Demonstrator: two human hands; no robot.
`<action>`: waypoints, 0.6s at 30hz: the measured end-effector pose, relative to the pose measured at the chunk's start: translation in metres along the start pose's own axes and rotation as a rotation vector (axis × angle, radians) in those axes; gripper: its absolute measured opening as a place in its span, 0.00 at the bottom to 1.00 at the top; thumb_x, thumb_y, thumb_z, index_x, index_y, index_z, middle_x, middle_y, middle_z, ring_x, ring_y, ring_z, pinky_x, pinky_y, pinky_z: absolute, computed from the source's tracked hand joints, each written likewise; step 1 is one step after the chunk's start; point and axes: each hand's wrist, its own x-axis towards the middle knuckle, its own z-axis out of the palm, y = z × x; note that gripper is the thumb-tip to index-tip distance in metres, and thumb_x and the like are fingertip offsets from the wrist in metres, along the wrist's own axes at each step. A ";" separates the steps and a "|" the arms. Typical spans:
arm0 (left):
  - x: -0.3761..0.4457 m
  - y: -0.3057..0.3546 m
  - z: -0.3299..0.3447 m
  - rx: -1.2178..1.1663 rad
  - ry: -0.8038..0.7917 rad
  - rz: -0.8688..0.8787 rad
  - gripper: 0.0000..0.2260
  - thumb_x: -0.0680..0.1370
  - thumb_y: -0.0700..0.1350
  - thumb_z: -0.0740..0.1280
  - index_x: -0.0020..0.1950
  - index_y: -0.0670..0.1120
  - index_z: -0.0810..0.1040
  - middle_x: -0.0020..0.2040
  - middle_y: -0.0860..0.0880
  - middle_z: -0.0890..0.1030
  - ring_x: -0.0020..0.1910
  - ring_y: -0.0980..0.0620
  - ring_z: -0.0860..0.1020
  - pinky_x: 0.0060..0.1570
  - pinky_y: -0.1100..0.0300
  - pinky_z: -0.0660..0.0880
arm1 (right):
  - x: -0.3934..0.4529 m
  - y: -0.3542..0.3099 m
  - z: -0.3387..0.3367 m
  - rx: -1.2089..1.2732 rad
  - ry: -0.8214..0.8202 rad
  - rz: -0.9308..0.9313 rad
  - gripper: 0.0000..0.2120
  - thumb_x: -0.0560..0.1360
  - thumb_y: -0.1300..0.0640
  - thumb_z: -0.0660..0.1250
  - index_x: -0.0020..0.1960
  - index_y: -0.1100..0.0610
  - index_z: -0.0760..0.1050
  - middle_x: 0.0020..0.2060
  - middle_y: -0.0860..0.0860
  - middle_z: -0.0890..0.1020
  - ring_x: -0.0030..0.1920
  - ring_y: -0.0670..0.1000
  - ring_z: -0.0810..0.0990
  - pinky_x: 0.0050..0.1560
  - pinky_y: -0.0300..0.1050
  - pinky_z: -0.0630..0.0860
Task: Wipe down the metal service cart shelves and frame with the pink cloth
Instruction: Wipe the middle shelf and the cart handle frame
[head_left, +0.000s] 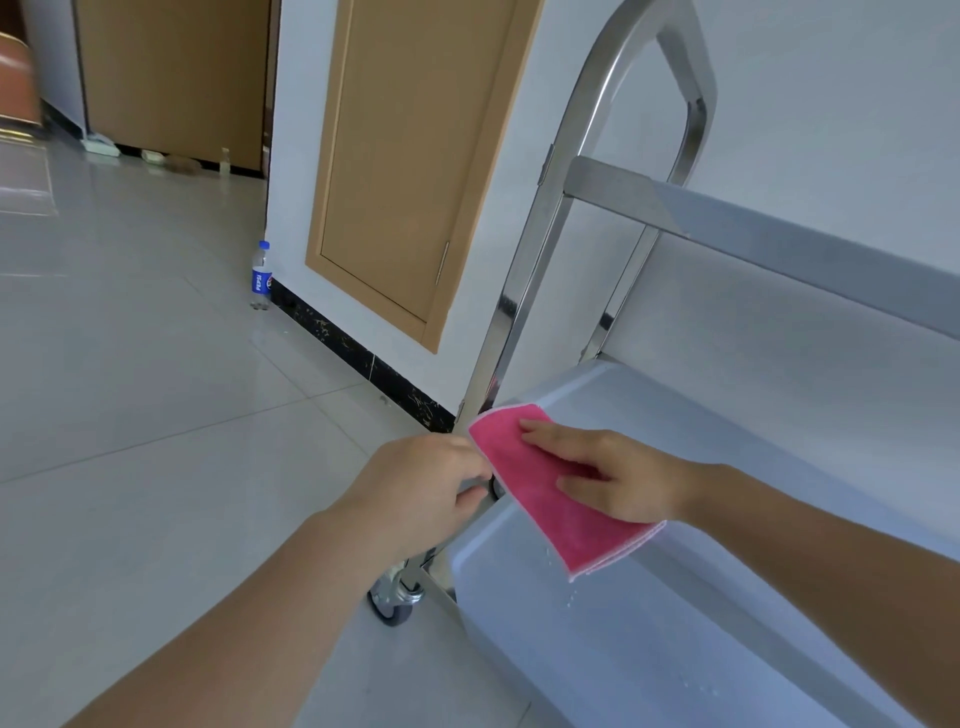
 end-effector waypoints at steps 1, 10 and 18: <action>0.001 0.001 0.001 -0.003 -0.001 0.002 0.08 0.75 0.49 0.61 0.49 0.52 0.78 0.48 0.56 0.79 0.46 0.55 0.76 0.42 0.56 0.75 | -0.002 0.003 -0.001 0.022 -0.023 0.005 0.28 0.77 0.52 0.59 0.71 0.33 0.52 0.72 0.34 0.57 0.70 0.45 0.63 0.70 0.48 0.63; 0.005 0.010 0.008 -0.016 -0.041 -0.015 0.11 0.76 0.53 0.61 0.55 0.55 0.77 0.53 0.57 0.79 0.50 0.56 0.76 0.46 0.57 0.75 | -0.013 0.007 0.001 -0.108 0.109 -0.033 0.28 0.73 0.51 0.69 0.71 0.50 0.65 0.69 0.44 0.68 0.66 0.43 0.67 0.67 0.37 0.62; 0.012 0.020 0.003 -0.071 0.124 -0.002 0.22 0.70 0.59 0.67 0.62 0.53 0.71 0.58 0.57 0.75 0.55 0.56 0.73 0.49 0.59 0.73 | -0.015 -0.022 -0.001 -0.205 0.492 -0.198 0.04 0.74 0.59 0.67 0.47 0.59 0.78 0.36 0.51 0.80 0.36 0.51 0.75 0.39 0.50 0.74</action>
